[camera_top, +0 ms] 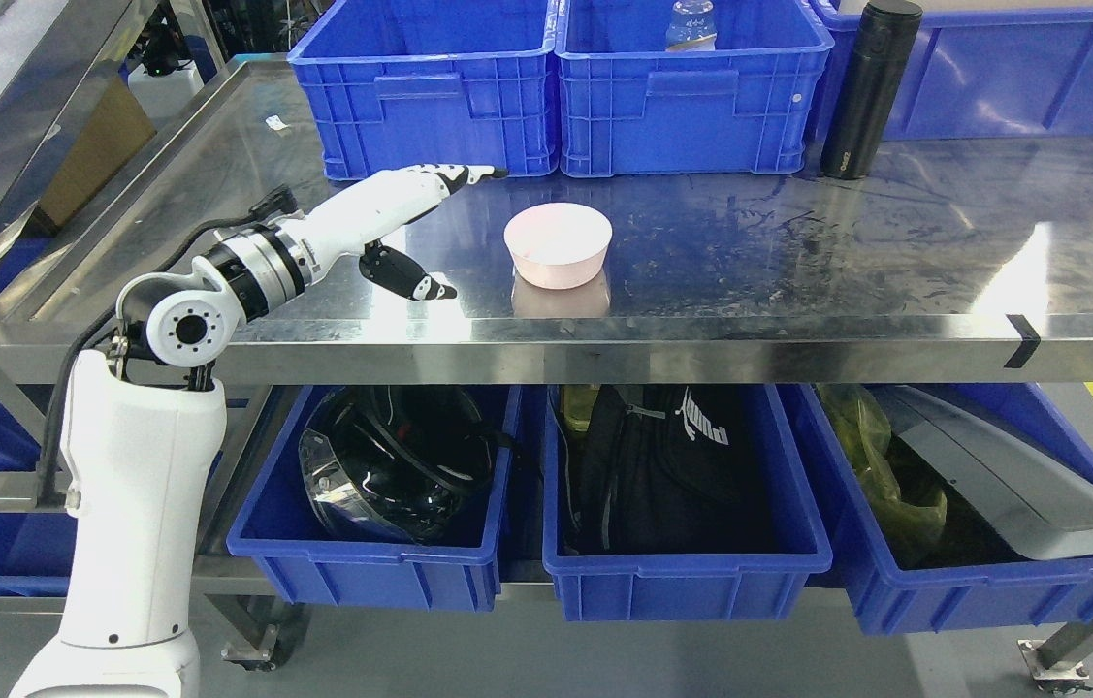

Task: Stack pink IKEA bowl on shelf middle layer
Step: 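Reach the left hand toward the pink bowl on the steel shelf, then close the left hand fingers around the pink bowl's rim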

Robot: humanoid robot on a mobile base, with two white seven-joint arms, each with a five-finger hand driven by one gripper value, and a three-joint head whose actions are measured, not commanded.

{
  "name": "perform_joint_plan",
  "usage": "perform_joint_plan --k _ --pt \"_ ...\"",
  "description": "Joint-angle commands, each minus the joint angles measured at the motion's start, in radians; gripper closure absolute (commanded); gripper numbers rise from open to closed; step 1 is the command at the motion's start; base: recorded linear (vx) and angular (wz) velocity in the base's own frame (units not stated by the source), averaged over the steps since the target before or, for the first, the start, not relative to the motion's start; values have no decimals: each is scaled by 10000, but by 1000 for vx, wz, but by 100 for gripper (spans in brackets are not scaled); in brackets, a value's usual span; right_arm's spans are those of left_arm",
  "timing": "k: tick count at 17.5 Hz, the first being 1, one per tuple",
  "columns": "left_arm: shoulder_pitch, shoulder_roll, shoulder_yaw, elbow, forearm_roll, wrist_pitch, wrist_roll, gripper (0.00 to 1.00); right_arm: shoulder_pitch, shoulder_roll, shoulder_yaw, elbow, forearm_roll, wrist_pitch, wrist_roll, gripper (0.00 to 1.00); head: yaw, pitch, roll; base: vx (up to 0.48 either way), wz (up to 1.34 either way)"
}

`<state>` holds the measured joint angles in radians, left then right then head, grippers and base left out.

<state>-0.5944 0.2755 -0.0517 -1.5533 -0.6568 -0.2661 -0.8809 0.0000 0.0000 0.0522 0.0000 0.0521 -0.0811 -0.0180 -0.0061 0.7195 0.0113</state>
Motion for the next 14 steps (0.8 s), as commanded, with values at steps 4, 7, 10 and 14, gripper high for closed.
perform_joint_plan --k 4,7,10,14 --pt "-1726 -1679 -1860 2553 -2741 -116 -779 11 46 -175 0 -175 0 -2 -4 0 0 0 0 0 0" --pt "-1757 -2155 -1876 3412 -3111 -283 -794 28 46 -175 0 -175 0 -2 -4 0 0 0 0 0 0" --pt "-1910 -2264 -1861 3782 -3188 -376 -779 40 46 -175 0 -175 0 -2 -4 0 0 -1 0 0 0" --pt "-2354 -2264 -1708 4257 -3571 -392 -702 41 46 -175 0 -175 0 -2 -4 0 0 -1 0 0 0"
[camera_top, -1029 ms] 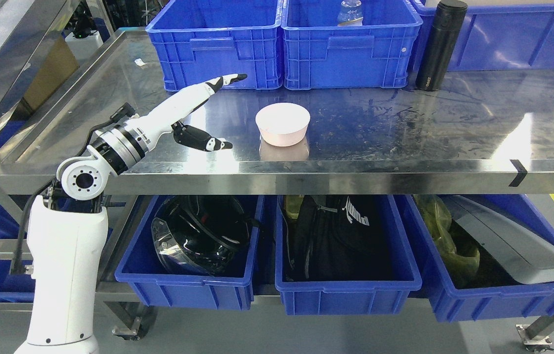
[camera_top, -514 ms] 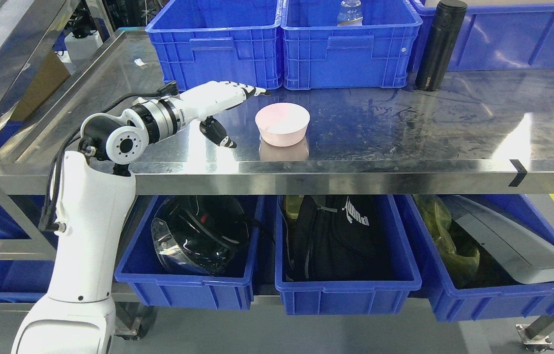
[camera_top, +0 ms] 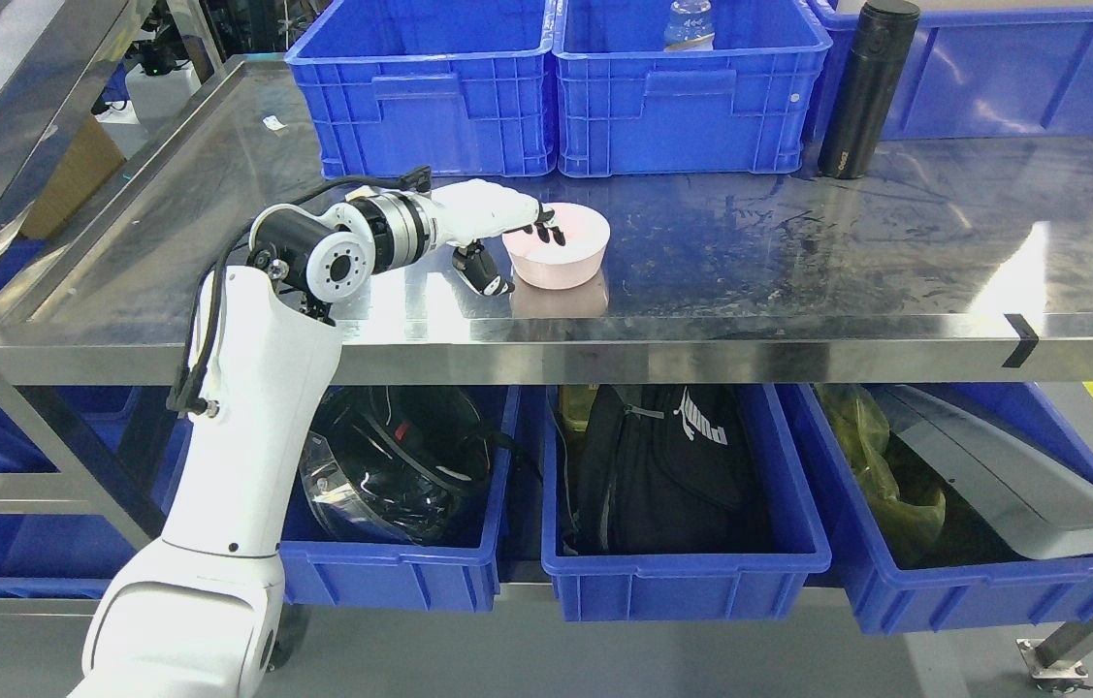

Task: Stack pink IKEA bowl on shelf middle layer
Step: 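Close the left hand fingers around the pink bowl's rim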

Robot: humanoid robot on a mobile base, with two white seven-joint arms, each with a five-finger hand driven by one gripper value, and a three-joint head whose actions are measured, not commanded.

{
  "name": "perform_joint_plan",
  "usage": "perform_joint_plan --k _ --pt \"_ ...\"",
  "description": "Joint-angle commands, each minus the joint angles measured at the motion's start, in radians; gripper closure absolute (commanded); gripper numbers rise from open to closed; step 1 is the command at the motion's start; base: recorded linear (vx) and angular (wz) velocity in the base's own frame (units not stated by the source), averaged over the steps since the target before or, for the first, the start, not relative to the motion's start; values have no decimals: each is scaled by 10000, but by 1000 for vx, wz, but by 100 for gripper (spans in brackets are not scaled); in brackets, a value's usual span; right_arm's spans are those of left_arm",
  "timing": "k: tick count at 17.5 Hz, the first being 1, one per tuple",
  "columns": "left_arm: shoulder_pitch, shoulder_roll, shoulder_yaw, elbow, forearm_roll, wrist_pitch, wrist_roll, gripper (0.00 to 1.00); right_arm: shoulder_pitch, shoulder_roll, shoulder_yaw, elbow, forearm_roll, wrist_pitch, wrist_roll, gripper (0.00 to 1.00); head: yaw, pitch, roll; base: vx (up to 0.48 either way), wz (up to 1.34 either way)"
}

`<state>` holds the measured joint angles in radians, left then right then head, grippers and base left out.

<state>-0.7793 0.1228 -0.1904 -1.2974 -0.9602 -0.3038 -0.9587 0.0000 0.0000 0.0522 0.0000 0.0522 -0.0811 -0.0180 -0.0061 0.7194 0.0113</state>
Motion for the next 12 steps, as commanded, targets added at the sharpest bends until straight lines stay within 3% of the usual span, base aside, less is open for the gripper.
perform_joint_plan --k 1,5,12 --pt "-597 -752 -305 1760 -568 -15 92 41 31 -175 0 -175 0 -2 -4 0 0 0 0 0 0" --pt "-660 -722 -305 1837 -706 -15 92 44 31 -175 0 -175 0 -2 -4 0 0 0 0 0 0" --pt "-492 -676 -290 2067 -783 -136 16 57 46 -175 0 -175 0 -2 -4 0 0 0 0 0 0"
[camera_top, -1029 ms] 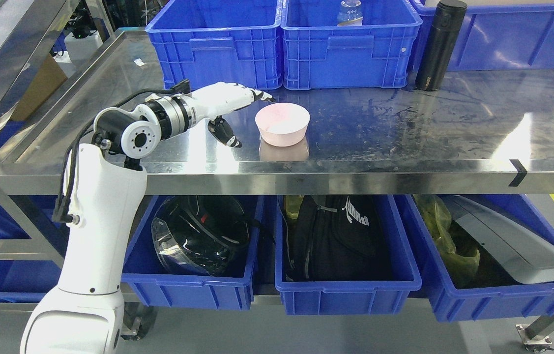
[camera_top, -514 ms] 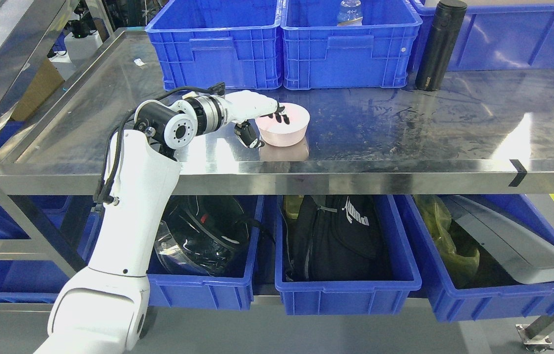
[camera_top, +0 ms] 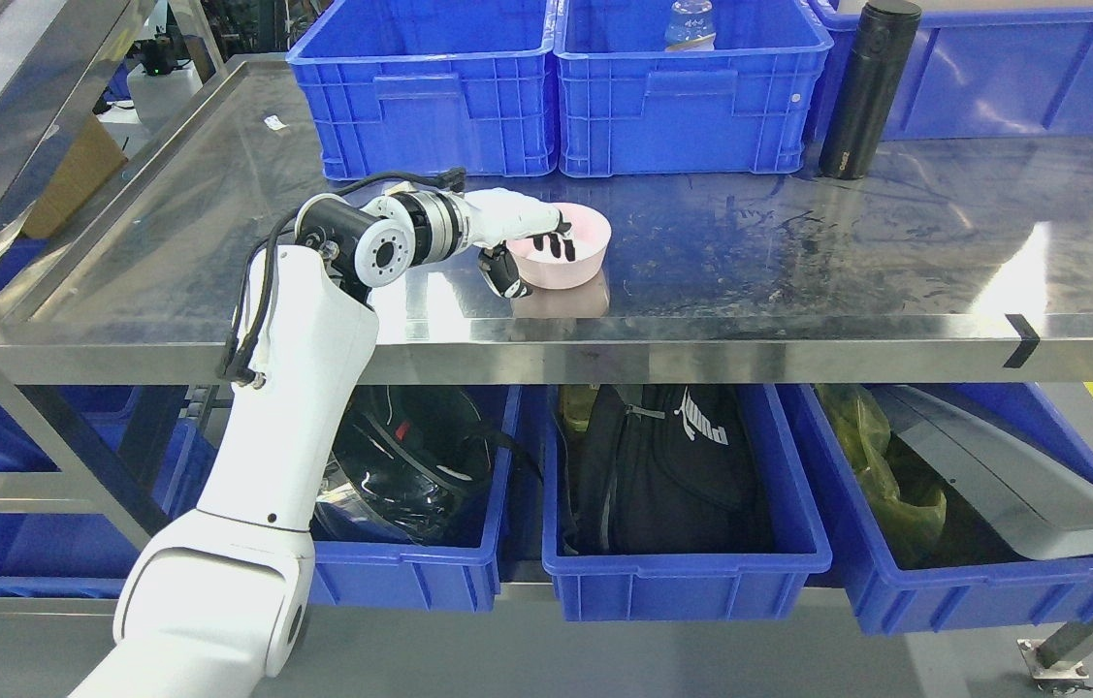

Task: Stack pink IKEA bowl on shelf middle layer
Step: 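Close the left hand fingers around the pink bowl's rim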

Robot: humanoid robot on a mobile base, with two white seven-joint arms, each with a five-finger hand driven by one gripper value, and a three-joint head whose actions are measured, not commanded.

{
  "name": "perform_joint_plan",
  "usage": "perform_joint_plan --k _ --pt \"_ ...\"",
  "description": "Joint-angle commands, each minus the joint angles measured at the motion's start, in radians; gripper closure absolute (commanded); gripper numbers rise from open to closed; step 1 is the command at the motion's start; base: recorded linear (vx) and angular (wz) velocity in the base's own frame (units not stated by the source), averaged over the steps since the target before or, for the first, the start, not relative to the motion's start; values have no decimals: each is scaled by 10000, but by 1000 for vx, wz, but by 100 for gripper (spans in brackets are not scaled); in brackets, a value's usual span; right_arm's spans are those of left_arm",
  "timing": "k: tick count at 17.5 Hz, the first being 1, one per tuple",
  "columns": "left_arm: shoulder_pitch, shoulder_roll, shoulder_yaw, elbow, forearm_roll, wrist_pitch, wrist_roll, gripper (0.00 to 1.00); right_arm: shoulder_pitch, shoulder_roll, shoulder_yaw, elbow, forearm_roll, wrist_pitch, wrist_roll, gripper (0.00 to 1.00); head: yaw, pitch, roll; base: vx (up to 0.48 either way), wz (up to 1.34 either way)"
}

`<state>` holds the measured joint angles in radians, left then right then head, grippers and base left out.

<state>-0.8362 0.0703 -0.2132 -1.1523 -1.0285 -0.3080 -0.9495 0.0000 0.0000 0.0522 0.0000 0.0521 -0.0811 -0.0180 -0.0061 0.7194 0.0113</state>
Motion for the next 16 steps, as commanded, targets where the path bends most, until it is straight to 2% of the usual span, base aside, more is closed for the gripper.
perform_joint_plan --k 1,4,6,8,11,13,16 --pt "109 -150 30 632 -100 -308 -108 64 31 -175 0 -175 0 -2 -5 0 0 0 0 0 0" --pt "124 -211 749 724 -100 -1044 -139 88 31 -175 0 -175 0 -2 -5 0 0 0 0 0 0" --pt "109 -227 1148 663 -69 -1489 -154 99 46 -175 0 -175 0 -2 -5 0 0 0 0 0 0" --pt "109 -227 1745 556 -8 -1995 -230 99 46 -175 0 -175 0 -2 -5 0 0 0 0 0 0" --pt "17 -528 3200 -102 358 -3311 -231 99 46 -175 0 -175 0 -2 -5 0 0 0 0 0 0" --pt "1 -528 3862 -730 1001 -3653 -246 99 31 -175 0 -175 0 -2 -5 0 0 0 0 0 0" --pt "108 -528 4141 -2033 1937 -3669 -292 100 46 -175 0 -175 0 -2 -5 0 0 0 0 0 0"
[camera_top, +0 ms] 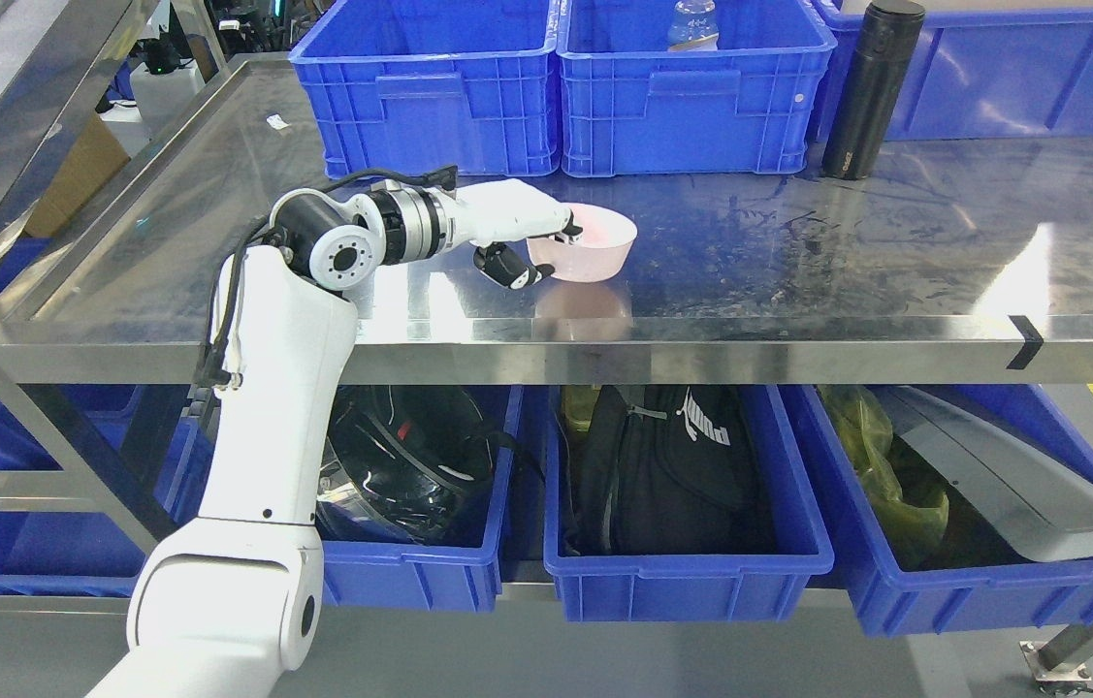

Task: Stack pink IKEA bowl on shelf middle layer
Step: 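Lift the pink bowl off the shelf with the left hand, then hold the pink bowl in the left hand while turning toward the rack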

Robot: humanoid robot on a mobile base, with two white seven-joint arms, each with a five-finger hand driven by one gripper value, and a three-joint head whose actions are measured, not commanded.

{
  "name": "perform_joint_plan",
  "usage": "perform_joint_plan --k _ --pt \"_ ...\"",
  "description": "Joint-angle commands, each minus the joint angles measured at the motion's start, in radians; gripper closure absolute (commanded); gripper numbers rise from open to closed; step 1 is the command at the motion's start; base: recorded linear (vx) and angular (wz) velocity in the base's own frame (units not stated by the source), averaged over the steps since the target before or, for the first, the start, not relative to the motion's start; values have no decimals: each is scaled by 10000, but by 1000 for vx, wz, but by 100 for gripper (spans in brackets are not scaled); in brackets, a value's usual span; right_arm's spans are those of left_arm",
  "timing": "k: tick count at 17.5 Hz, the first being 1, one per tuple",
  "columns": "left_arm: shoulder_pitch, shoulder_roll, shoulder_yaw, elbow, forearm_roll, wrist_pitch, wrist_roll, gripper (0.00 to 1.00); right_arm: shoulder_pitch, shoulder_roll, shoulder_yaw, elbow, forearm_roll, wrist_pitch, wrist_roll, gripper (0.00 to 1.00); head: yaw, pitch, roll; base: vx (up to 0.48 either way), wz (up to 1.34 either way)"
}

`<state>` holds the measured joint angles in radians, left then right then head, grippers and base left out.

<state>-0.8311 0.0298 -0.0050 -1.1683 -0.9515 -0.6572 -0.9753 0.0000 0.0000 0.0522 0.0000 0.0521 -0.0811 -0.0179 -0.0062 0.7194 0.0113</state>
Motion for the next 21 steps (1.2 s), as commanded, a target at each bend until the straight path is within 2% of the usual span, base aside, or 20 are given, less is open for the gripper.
perform_joint_plan --k 1,3,6,8,16,21 --pt "164 -123 2135 -2393 1428 -193 -79 100 31 -175 0 -175 0 -2 -5 0 0 0 0 0 0" --pt "821 -123 2151 -3269 1828 -436 -156 99 46 -175 0 -175 0 -2 -5 0 0 0 0 0 13" --pt "1650 -123 2151 -3427 1937 -1282 -95 99 31 -175 0 -175 0 -2 -5 0 0 0 0 -2 212" --pt "1989 -123 2136 -3442 1937 -1282 -95 99 46 -175 0 -175 0 -2 -5 0 0 0 0 -4 367" --pt "1991 -123 2059 -3672 1937 -1282 -49 99 46 -175 0 -175 0 -2 -5 0 0 0 0 48 563" --pt "1975 -123 2044 -3810 1952 -1282 -49 99 47 -175 0 -175 0 -2 -5 0 0 0 0 151 1028"
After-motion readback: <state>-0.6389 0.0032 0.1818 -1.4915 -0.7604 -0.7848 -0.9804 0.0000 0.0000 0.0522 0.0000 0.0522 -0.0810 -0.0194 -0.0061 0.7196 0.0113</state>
